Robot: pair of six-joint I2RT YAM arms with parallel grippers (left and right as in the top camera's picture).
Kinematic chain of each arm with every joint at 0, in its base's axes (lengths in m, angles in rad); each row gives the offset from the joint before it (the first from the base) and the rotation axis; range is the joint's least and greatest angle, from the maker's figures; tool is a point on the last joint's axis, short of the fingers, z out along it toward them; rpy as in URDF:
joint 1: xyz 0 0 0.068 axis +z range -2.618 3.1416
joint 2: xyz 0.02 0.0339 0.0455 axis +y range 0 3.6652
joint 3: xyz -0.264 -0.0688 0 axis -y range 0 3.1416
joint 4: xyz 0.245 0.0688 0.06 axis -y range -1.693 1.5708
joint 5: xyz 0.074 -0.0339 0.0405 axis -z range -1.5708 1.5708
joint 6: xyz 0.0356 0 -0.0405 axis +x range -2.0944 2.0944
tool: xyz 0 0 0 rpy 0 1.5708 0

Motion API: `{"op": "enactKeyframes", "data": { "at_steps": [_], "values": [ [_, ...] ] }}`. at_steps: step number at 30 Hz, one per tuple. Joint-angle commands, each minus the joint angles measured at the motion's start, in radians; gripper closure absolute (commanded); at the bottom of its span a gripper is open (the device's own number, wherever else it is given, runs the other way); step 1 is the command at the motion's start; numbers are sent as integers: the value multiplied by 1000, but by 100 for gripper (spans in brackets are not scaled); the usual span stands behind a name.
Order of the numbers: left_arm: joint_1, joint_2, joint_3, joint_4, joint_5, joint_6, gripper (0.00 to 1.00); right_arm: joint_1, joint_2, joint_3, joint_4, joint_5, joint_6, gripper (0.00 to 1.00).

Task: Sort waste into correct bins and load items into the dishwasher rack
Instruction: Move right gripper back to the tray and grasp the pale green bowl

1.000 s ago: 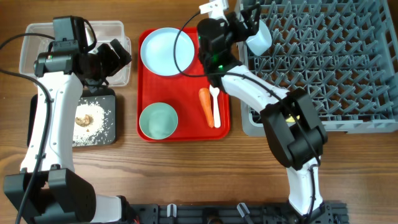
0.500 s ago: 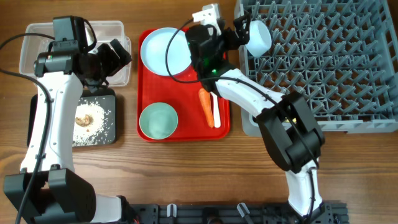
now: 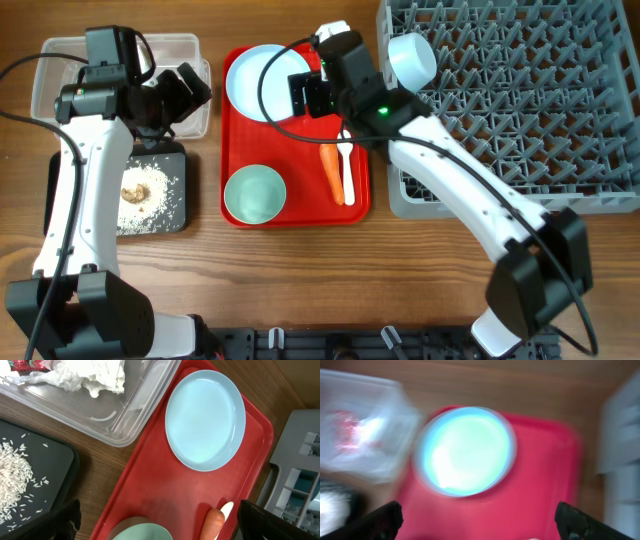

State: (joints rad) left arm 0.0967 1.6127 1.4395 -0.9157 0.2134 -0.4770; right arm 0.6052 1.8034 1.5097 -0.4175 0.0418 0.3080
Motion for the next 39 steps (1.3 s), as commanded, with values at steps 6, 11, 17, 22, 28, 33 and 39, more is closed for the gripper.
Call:
{"op": "enactKeyframes", "data": {
  "at_steps": [6,11,17,22,28,33,39],
  "values": [
    [5,-19,4,2,-2,1,0,15,60,-151,-24,-359,464,4],
    [5,-19,4,2,-2,1,0,45,122,-218,-2,-497,481,12],
    [5,-19,4,2,-2,1,0,126,162,-229,7,-420,478,20],
    [5,-19,4,2,-2,1,0,133,166,-229,5,-399,479,44],
    [5,-19,4,2,-2,1,0,135,174,-229,0,-381,483,72],
    [5,-19,4,2,-2,1,0,145,197,-229,-3,-379,520,75],
    [5,-19,4,2,-2,1,0,144,198,-229,-17,-371,531,86]
  ]
}}
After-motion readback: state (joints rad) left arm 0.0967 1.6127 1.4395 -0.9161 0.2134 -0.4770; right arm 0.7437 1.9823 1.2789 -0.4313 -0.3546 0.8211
